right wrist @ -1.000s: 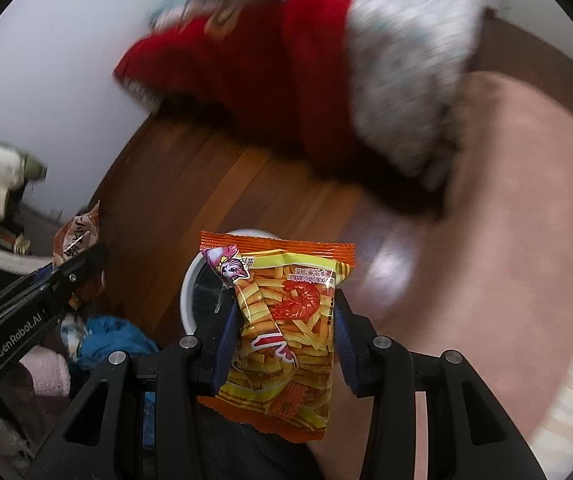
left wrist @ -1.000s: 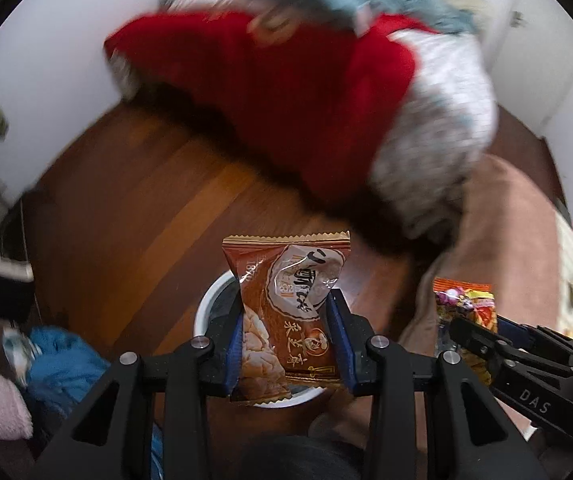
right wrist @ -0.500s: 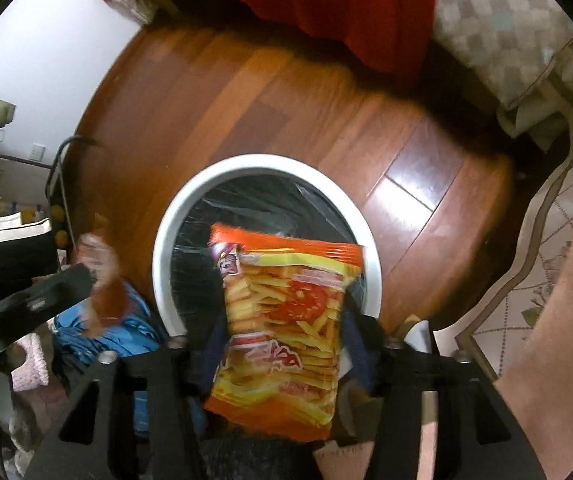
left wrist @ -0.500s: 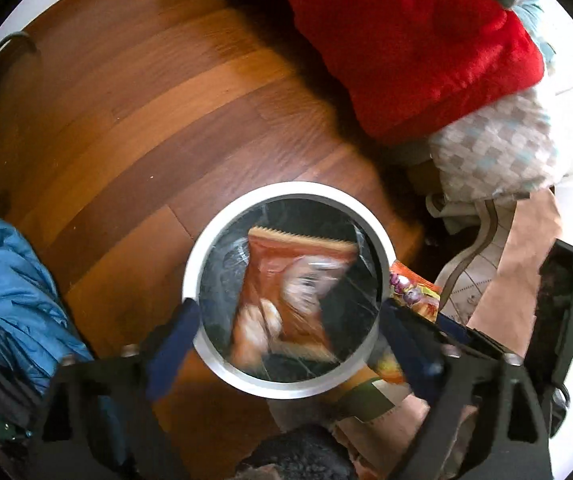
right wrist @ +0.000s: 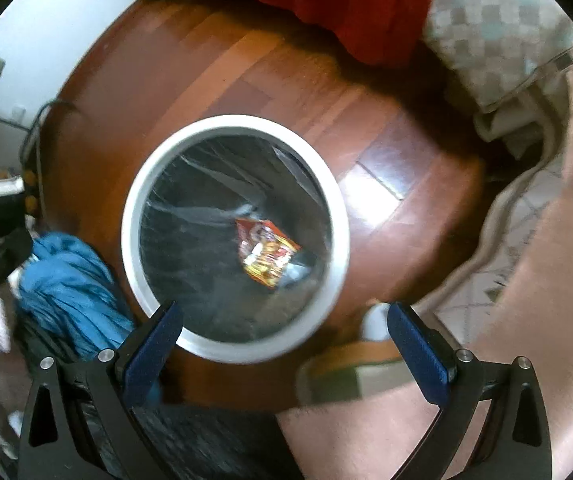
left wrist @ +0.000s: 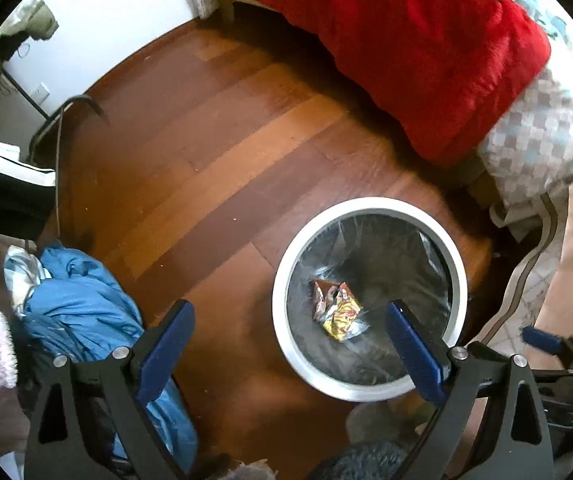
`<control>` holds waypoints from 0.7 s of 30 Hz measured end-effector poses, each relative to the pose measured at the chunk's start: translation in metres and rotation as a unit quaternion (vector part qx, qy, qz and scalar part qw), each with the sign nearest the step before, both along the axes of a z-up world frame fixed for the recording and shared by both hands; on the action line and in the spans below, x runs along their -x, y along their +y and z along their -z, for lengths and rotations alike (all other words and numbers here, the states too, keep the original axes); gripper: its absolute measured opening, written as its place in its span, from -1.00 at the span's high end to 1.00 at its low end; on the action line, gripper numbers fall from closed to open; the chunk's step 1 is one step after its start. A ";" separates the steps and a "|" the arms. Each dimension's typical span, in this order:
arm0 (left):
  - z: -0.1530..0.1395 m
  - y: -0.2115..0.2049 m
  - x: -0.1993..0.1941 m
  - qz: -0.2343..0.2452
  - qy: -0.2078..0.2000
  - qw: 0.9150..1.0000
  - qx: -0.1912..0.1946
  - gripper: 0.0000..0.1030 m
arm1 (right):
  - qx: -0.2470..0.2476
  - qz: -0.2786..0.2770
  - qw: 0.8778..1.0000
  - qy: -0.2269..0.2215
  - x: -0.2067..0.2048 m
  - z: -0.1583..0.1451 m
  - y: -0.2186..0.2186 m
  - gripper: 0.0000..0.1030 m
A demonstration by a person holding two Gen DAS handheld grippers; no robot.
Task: Collect trash
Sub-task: 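Open both tools to drop the packets into the trash bin, then move both tools back over the table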
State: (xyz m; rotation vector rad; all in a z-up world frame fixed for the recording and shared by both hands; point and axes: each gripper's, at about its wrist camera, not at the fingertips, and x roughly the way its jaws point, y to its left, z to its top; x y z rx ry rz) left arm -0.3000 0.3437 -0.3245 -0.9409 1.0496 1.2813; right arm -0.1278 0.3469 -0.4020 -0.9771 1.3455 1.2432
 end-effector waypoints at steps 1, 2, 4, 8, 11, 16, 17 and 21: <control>-0.001 -0.004 -0.001 0.004 0.004 1.000 0.000 -0.88 | -0.002 -0.005 1.000 -0.014 0.000 -0.005 -0.006 -1.00; -0.002 -0.008 -0.003 0.007 0.005 1.000 0.000 -0.88 | -0.005 -0.006 1.000 -0.019 -0.001 -0.010 -0.012 -1.00; -0.005 -0.014 -0.005 0.011 0.006 1.000 0.002 -0.88 | -0.007 -0.004 1.000 -0.026 -0.004 -0.017 -0.020 -1.00; -0.015 -0.025 -0.009 0.017 0.002 1.000 -0.003 -0.88 | -0.023 0.007 0.999 -0.028 -0.011 -0.037 -0.034 -1.00; -0.028 -0.034 -0.012 0.024 0.004 1.000 -0.013 -0.88 | -0.038 0.010 0.999 -0.027 -0.014 -0.050 -0.041 -1.00; -0.048 -0.048 -0.016 0.036 0.003 0.999 -0.026 -0.88 | -0.065 0.015 0.997 -0.025 -0.015 -0.077 -0.049 -1.00; -0.053 -0.050 -0.016 0.037 0.002 0.999 -0.030 -0.88 | -0.072 0.016 0.997 -0.025 -0.016 -0.085 -0.051 -1.00; -0.072 -0.058 -0.017 0.039 -0.005 0.998 -0.042 -0.88 | -0.093 0.021 0.995 -0.016 -0.019 -0.108 -0.060 -1.00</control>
